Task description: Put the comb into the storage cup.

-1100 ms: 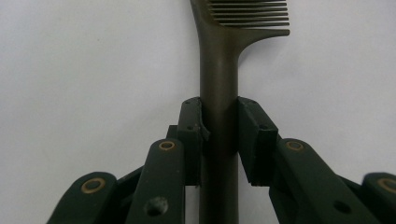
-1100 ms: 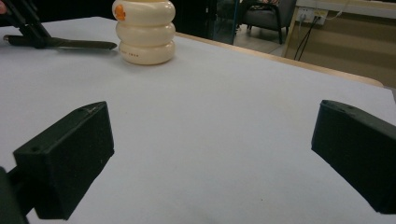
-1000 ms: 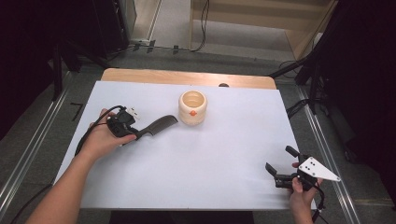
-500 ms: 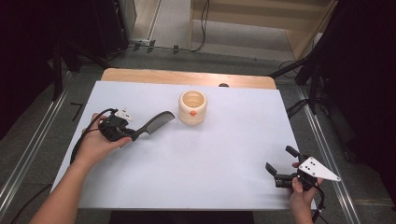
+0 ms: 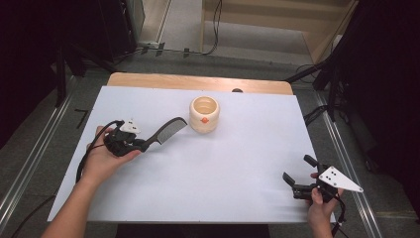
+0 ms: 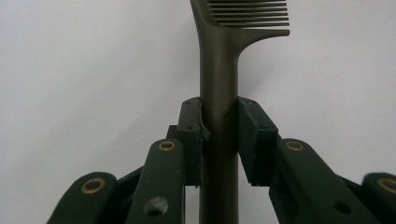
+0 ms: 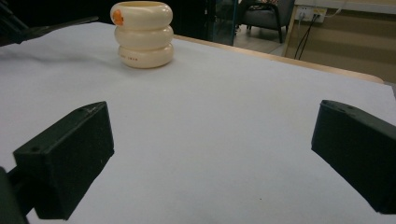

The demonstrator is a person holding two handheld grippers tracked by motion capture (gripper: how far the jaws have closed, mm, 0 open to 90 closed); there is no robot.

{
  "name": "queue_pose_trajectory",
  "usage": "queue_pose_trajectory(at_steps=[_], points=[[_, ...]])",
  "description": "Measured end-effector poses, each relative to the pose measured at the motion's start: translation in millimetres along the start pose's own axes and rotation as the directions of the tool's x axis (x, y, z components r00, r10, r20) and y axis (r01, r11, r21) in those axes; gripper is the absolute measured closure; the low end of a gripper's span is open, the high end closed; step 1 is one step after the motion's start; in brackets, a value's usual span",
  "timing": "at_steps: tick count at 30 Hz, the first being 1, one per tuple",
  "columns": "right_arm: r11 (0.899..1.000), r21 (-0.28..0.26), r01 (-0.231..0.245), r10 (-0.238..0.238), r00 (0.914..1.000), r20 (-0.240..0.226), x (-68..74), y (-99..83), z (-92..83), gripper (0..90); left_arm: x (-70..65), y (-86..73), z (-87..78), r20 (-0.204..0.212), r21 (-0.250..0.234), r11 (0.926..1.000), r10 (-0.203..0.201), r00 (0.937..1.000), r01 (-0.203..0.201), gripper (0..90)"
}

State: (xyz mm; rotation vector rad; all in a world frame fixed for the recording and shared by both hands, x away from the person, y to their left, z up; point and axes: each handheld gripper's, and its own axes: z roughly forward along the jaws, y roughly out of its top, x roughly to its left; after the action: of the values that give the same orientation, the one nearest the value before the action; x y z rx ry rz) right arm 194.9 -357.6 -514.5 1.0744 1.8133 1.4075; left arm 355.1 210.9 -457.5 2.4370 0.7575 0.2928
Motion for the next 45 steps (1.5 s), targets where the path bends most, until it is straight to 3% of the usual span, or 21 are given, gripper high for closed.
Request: queue_pose_trajectory(at_steps=[5,18,23,31,38,45], points=[[1.000,0.008,0.017,-0.017,0.9998,-0.004,1.8,0.8,1.6,0.0,-9.1,-2.0,1.4,-0.018,-0.021,0.9997,0.010,0.9998,-0.010,72.1],[1.000,0.023,-0.021,0.021,0.9998,-0.001,0.2,4.0,1.4,0.0,-26.4,-4.1,0.9,-0.032,-0.120,0.9926,-0.017,0.9993,0.013,72.0],[0.999,0.021,-0.046,0.046,0.9988,-0.014,-0.1,7.1,2.1,0.0,-31.0,-3.6,-1.6,-0.034,-0.173,0.9845,-0.037,0.9987,0.031,72.0],[0.998,0.012,-0.054,0.054,0.9981,-0.031,10.7,20.1,3.6,0.0,-42.1,-2.1,-4.7,-0.055,-0.251,0.9678,-0.034,0.9979,0.019,72.0],[0.997,0.039,-0.061,0.062,0.9974,-0.036,19.6,33.1,12.1,0.0,-48.9,-3.5,-5.4,-0.046,-0.314,0.9485,-0.058,0.9973,0.041,72.0],[0.998,0.033,-0.056,0.058,0.9962,-0.064,33.3,53.0,19.9,0.0,-58.4,-5.0,-6.4,-0.069,-0.345,0.9383,-0.048,0.9964,0.021,72.1]])
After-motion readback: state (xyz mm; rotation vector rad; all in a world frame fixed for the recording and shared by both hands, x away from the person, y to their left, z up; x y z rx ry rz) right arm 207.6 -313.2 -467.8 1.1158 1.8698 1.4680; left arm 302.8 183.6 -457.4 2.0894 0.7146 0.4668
